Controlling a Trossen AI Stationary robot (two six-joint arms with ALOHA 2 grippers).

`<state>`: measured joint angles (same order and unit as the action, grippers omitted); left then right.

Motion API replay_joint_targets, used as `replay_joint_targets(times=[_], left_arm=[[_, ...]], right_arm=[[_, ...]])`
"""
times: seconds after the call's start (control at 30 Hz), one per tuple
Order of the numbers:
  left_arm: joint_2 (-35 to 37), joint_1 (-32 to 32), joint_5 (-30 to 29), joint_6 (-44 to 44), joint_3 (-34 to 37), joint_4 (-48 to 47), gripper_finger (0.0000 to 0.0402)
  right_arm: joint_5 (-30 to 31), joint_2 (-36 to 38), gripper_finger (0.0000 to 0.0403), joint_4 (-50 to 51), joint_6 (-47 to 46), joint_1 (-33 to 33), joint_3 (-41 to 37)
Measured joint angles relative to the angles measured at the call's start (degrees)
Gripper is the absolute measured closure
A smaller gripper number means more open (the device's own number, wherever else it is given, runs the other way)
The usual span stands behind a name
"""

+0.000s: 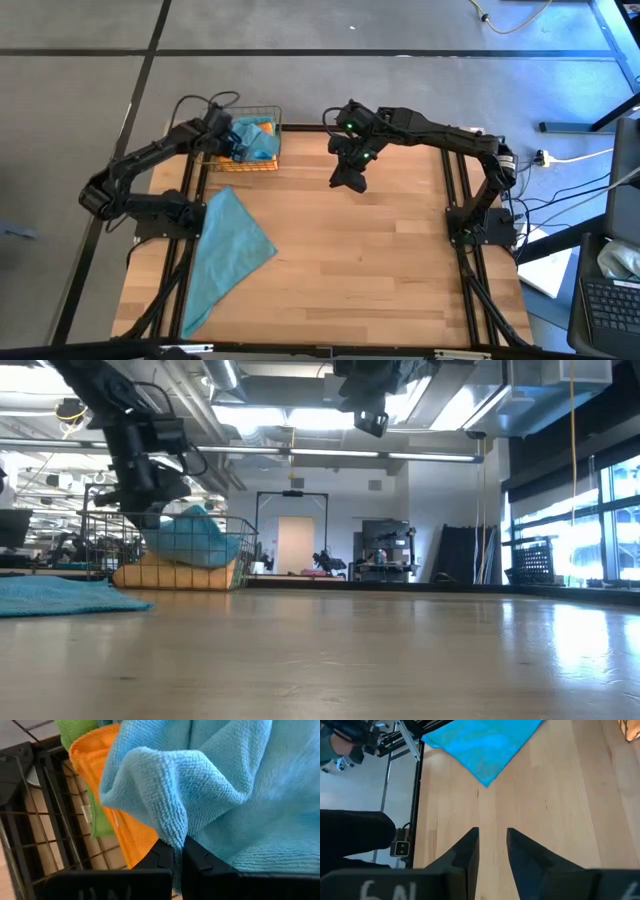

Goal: Fold microfiber towels
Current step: Put the folded light blue microfiber cloth into the wire basket

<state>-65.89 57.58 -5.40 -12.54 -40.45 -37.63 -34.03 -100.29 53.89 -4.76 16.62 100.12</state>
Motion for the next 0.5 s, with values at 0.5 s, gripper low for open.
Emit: replay_joint_targets(times=[0.5], left_arm=[[11.98, -6.94, -14.6, -15.49, 1.38, 6.57, 0.0401]], right_arm=[[3.13, 0.0, 0.0302, -2.43, -3.81, -0.36, 0.0]])
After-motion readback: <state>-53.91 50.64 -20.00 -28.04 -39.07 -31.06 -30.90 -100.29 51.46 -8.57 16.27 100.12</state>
